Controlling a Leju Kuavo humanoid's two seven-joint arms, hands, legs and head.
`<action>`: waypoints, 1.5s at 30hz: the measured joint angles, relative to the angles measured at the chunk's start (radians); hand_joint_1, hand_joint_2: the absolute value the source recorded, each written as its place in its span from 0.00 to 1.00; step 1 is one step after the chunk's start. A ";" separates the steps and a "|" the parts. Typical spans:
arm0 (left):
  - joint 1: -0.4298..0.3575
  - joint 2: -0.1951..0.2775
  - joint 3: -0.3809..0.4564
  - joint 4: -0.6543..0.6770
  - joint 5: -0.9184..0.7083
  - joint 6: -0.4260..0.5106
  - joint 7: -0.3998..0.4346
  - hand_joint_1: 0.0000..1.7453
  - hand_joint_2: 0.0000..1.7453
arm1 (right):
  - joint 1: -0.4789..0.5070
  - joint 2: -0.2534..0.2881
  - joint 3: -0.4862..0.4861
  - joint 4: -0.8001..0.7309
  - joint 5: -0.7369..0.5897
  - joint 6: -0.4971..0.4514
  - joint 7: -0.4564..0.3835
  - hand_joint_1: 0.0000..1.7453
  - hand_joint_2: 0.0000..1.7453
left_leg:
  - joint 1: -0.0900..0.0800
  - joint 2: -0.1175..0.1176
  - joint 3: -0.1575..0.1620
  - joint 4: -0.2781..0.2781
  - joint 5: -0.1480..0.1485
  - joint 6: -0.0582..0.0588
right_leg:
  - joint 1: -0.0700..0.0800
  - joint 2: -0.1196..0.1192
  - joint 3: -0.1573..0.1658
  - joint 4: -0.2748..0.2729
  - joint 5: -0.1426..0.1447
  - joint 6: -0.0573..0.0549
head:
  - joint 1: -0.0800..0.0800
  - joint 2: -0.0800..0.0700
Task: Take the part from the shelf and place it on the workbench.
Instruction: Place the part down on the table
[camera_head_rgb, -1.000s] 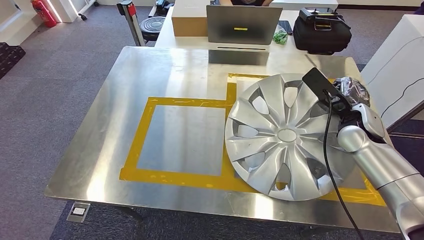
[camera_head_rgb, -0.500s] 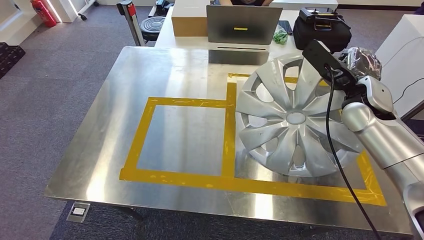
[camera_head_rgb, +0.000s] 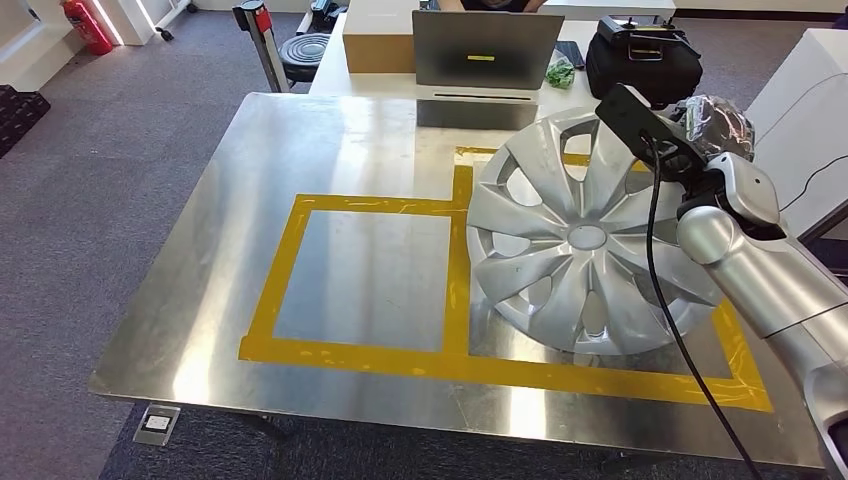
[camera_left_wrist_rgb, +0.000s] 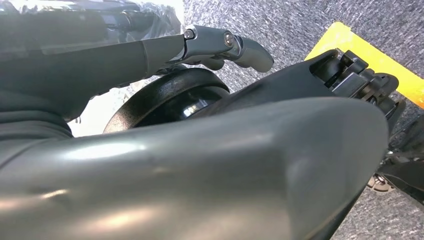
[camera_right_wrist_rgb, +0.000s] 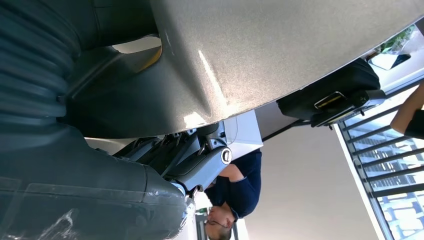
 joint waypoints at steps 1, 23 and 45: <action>0.000 0.000 0.000 0.000 0.000 0.000 0.000 0.00 1.00 | 0.000 0.000 0.001 0.000 -0.001 0.000 0.000 1.00 1.00 | 0.000 0.000 0.000 0.000 0.000 0.000 | 0.000 0.000 0.000 0.000 0.000 0.000 | 0.000 0.000; 0.022 -0.002 0.000 0.000 0.003 0.024 0.015 0.00 1.00 | 0.159 -0.021 0.032 0.102 0.038 -0.056 -0.005 1.00 1.00 | 0.000 0.000 0.000 0.000 0.000 0.000 | 0.000 0.000 0.000 -0.001 0.000 0.000 | 0.000 0.000; 0.024 -0.002 0.000 0.000 0.008 0.045 0.017 0.00 1.00 | 0.214 -0.023 0.017 0.173 0.010 -0.045 -0.022 0.00 0.00 | 0.000 0.000 0.000 0.000 0.000 0.000 | 0.000 0.000 0.000 -0.001 0.000 0.000 | 0.000 0.000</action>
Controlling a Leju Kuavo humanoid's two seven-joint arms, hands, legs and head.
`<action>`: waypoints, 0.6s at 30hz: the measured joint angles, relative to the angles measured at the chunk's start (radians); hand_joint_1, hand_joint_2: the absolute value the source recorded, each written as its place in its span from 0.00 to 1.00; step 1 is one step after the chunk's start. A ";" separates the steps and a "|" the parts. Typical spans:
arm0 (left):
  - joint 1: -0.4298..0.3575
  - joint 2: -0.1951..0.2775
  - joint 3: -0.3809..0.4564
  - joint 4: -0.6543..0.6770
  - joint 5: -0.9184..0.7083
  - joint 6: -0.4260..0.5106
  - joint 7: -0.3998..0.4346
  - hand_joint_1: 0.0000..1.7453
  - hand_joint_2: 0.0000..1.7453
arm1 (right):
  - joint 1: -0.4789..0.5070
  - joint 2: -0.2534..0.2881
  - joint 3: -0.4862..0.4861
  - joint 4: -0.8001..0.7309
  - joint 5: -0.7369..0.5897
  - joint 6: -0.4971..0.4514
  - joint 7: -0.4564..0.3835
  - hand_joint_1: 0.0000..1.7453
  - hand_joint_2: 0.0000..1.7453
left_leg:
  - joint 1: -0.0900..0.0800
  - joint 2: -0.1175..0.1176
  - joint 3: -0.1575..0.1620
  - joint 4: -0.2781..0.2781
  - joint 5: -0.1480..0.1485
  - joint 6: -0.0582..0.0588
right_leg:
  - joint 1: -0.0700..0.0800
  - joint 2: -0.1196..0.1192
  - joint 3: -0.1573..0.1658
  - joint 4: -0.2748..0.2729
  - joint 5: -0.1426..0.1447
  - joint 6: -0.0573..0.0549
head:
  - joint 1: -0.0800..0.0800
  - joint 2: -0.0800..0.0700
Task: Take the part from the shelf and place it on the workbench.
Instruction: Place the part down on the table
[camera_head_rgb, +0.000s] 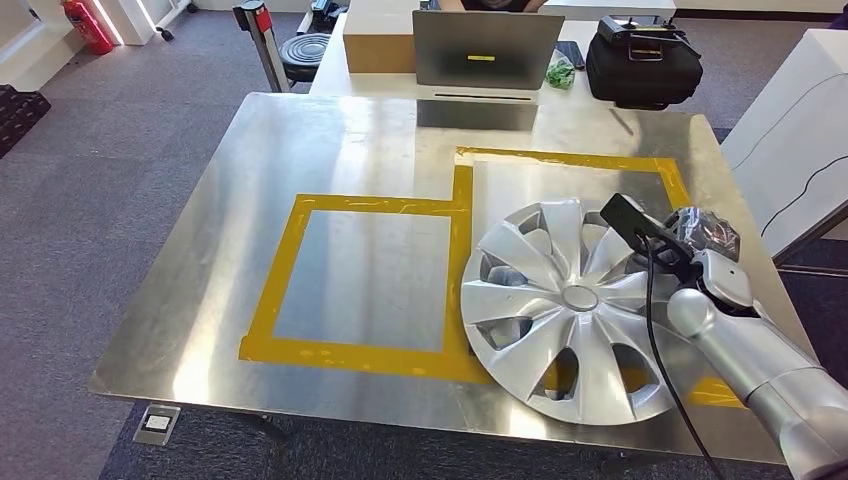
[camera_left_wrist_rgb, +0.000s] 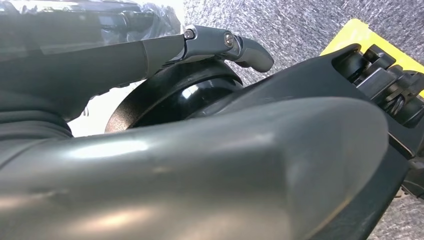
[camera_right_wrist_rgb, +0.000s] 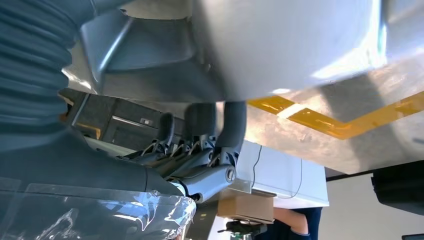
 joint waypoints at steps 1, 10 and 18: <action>0.001 0.000 0.000 0.000 0.002 0.001 -0.003 0.00 1.00 | 0.001 0.000 0.000 0.001 0.001 0.000 -0.002 0.00 0.00 | 0.000 0.000 0.000 0.000 0.000 0.000 | 0.000 0.000 0.000 0.000 0.000 0.000 | 0.000 0.000; 0.002 0.000 0.000 0.000 0.006 -0.008 -0.015 0.00 0.00 | 0.002 0.001 -0.001 0.001 0.012 -0.001 -0.007 0.00 0.00 | 0.000 0.000 0.000 0.000 0.000 0.000 | 0.000 0.000 0.000 0.000 0.000 0.000 | 0.000 0.000; 0.002 0.000 0.000 0.000 0.012 -0.009 -0.018 0.00 0.00 | 0.001 0.004 -0.003 -0.004 0.025 -0.007 -0.018 0.00 0.00 | 0.000 0.000 0.000 0.000 0.000 0.000 | 0.000 0.000 0.000 0.000 0.000 0.000 | 0.000 0.000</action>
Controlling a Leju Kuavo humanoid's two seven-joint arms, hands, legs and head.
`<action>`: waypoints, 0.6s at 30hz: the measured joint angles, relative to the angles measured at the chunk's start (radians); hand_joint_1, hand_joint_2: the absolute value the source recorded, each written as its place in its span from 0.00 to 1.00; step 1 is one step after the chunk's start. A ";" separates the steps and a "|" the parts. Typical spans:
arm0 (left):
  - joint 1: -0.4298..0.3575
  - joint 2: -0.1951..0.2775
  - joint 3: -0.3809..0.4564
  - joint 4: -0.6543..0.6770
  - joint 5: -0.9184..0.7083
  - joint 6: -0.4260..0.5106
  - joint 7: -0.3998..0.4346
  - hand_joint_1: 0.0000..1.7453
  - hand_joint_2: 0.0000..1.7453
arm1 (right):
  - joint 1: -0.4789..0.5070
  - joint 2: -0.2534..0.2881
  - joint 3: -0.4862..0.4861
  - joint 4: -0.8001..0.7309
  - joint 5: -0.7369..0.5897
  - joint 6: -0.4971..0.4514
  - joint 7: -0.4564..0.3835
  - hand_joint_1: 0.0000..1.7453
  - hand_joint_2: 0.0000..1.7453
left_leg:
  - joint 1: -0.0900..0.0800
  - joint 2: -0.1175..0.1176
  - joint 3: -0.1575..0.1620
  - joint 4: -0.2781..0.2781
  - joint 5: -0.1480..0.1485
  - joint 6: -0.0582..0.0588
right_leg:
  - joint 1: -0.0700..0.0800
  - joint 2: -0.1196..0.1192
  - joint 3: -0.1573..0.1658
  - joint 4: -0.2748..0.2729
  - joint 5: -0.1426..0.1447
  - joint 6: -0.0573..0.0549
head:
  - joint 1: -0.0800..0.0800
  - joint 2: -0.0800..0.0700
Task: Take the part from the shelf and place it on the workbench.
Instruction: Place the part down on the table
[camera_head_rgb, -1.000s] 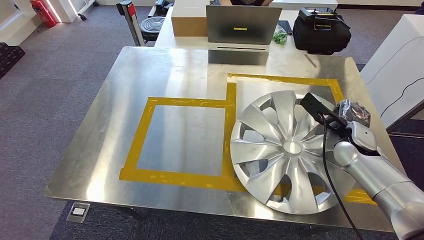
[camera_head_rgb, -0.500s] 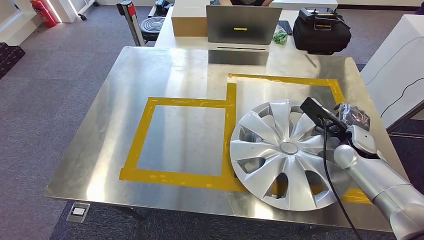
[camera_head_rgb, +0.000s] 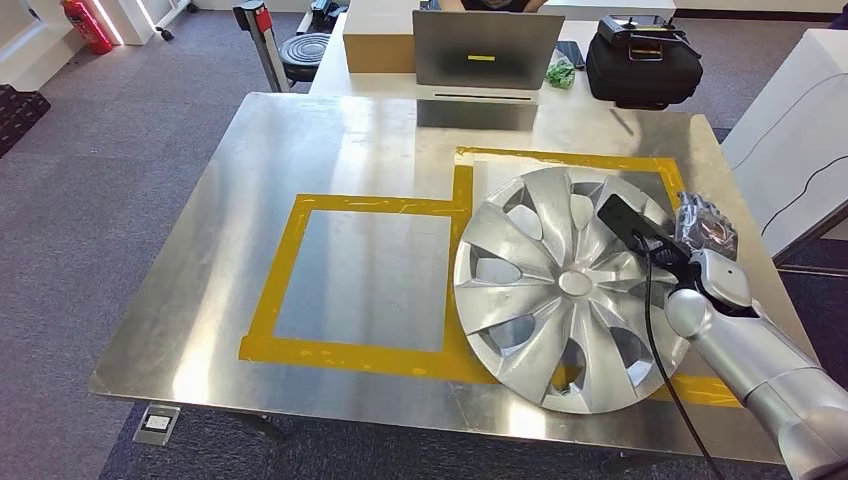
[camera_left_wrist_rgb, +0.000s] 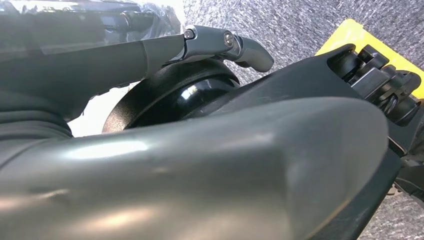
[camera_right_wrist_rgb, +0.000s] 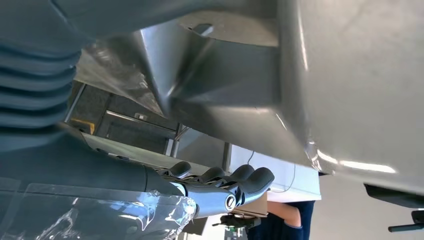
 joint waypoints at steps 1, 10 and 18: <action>0.000 0.000 0.000 0.000 0.002 0.000 0.000 0.00 0.00 | 0.000 0.000 -0.001 -0.002 0.002 -0.002 -0.002 0.00 0.00 | 0.000 0.000 0.000 0.000 0.000 0.000 | 0.000 0.000 0.000 0.000 0.000 0.000 | 0.000 0.000; 0.000 0.000 0.000 0.000 0.004 -0.001 -0.004 0.00 0.00 | -0.005 0.004 -0.009 -0.020 0.011 -0.004 -0.005 0.00 0.00 | 0.000 0.000 0.000 0.000 0.000 0.000 | 0.000 0.000 0.000 0.000 0.000 0.000 | 0.000 0.000; 0.000 0.000 0.000 0.000 0.011 -0.001 -0.006 0.00 0.00 | -0.015 0.004 -0.021 -0.035 0.033 -0.005 0.004 0.00 0.00 | 0.000 0.000 0.001 0.000 0.000 0.000 | 0.000 0.000 0.001 0.000 0.000 0.000 | 0.000 0.000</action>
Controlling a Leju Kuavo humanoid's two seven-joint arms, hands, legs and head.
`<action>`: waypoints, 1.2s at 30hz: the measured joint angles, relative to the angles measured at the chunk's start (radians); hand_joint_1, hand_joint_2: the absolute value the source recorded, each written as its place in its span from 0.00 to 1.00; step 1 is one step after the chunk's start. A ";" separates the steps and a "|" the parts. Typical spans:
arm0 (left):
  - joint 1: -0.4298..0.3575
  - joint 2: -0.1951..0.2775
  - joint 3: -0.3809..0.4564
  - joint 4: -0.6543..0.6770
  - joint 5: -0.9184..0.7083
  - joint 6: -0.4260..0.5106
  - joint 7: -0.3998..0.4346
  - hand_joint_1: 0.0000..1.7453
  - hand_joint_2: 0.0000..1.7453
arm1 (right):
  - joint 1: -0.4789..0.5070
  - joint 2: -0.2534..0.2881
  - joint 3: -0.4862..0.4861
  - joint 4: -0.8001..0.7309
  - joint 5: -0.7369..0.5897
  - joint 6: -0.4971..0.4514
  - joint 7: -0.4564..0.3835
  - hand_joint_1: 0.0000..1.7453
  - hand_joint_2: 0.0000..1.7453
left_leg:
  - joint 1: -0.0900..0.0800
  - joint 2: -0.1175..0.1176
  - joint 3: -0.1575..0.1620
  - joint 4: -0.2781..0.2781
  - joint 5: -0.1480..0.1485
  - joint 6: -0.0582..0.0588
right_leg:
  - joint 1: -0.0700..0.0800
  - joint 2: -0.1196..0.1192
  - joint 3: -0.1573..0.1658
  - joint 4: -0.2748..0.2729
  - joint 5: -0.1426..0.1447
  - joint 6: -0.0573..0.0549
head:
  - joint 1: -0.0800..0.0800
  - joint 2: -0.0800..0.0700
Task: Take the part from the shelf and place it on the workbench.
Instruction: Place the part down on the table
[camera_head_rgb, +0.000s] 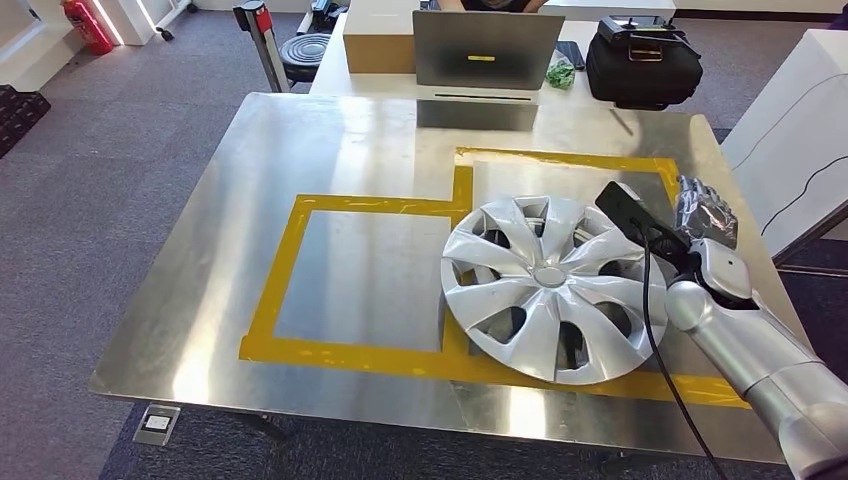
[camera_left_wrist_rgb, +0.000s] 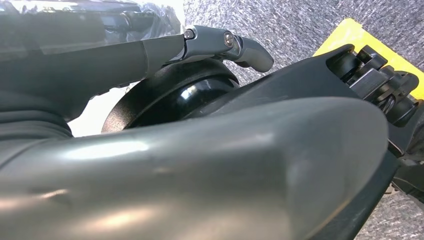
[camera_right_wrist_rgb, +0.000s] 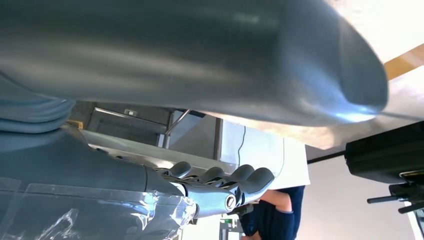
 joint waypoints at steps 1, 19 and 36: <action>0.000 0.000 0.000 0.000 0.000 0.000 0.000 0.00 0.00 | -0.003 0.000 0.000 -0.003 0.006 0.001 0.005 0.00 0.00 | 0.000 0.000 0.000 0.000 0.000 0.000 | 0.000 0.000 0.000 0.000 0.000 0.000 | 0.000 0.000; 0.002 0.002 0.000 0.001 0.053 0.019 -0.032 0.00 0.00 | -0.099 -0.040 -0.101 -0.232 0.225 0.060 0.054 0.00 0.00 | 0.000 0.000 0.001 0.000 0.000 0.000 | 0.000 0.000 0.000 0.000 0.000 0.000 | 0.000 0.000; 0.006 0.017 0.000 0.009 0.090 0.110 -0.078 0.00 0.00 | -0.022 -0.168 -0.318 -0.896 -0.303 -0.263 -0.216 0.00 0.00 | 0.000 0.000 0.003 0.000 0.000 0.000 | 0.000 0.001 0.002 -0.001 0.000 0.000 | 0.000 0.000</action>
